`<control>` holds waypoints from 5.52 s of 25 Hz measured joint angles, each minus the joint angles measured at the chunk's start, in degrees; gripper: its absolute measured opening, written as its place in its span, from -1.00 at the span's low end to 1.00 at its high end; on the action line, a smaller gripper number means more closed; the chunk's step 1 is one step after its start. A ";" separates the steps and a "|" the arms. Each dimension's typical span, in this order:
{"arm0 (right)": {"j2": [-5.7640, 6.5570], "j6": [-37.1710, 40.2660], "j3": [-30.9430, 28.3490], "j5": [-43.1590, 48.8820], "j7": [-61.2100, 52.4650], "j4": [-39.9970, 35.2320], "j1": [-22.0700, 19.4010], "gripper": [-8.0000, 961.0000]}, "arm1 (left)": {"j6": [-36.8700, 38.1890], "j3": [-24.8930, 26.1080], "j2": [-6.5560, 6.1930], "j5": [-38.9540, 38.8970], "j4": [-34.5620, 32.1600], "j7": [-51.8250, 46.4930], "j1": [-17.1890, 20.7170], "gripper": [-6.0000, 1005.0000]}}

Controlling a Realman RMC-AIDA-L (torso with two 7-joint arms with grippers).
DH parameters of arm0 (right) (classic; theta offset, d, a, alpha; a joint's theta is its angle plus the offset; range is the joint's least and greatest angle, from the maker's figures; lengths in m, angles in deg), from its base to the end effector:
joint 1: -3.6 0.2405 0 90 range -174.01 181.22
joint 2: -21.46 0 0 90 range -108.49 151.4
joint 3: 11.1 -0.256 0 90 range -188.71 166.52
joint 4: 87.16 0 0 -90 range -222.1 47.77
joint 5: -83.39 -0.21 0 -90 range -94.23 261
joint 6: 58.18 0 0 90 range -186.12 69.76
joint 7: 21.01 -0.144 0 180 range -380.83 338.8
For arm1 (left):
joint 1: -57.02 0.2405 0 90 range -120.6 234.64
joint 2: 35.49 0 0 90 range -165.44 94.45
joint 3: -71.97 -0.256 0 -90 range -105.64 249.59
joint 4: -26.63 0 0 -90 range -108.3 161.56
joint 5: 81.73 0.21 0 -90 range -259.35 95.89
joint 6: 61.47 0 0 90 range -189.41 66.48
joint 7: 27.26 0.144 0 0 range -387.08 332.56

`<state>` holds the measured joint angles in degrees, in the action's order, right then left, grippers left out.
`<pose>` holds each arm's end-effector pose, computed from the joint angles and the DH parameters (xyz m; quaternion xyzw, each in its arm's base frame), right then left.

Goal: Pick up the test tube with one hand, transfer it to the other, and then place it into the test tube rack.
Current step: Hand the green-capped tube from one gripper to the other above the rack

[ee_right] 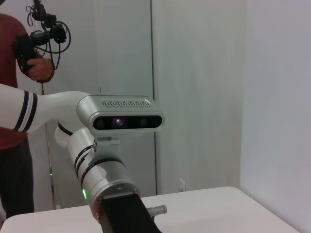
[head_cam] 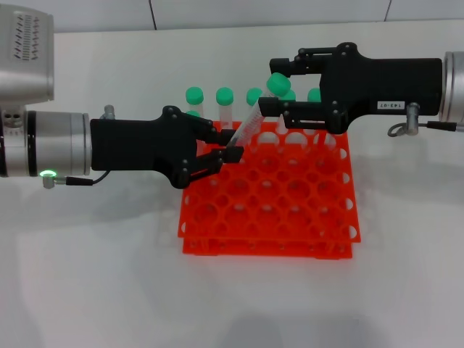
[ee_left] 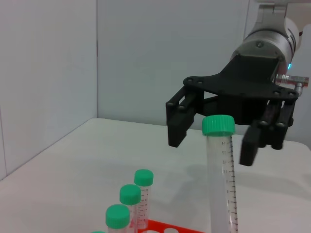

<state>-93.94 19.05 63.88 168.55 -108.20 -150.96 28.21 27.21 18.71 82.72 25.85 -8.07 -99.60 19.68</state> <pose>0.1545 0.3467 0.0194 -0.9482 0.0502 0.2825 0.1365 -0.2061 0.3468 -0.0269 -0.9682 -0.0787 -0.2306 0.0567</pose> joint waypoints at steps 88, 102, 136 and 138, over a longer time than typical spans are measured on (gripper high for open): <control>-0.18 0.43 1.54 -1.20 0.23 -0.77 1.37 -0.43 | -0.35 -0.28 0.62 -0.23 -0.08 0.09 -0.43 -0.59; -0.13 0.41 2.27 -1.34 0.40 -1.39 1.50 -0.43 | -0.62 -0.54 0.61 0.00 -0.07 0.09 -0.28 -0.58; -0.09 0.25 2.98 -1.43 0.09 -1.51 2.22 -0.43 | -0.79 -0.71 0.79 0.06 0.11 0.02 -0.27 -0.55; -0.09 0.24 2.98 -1.44 0.09 -1.51 2.22 -0.43 | -0.80 -0.71 0.79 0.06 0.15 0.00 -0.27 -0.55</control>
<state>-94.03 19.29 66.86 167.12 -108.11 -152.47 30.44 26.42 18.00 83.51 25.91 -7.92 -99.59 19.41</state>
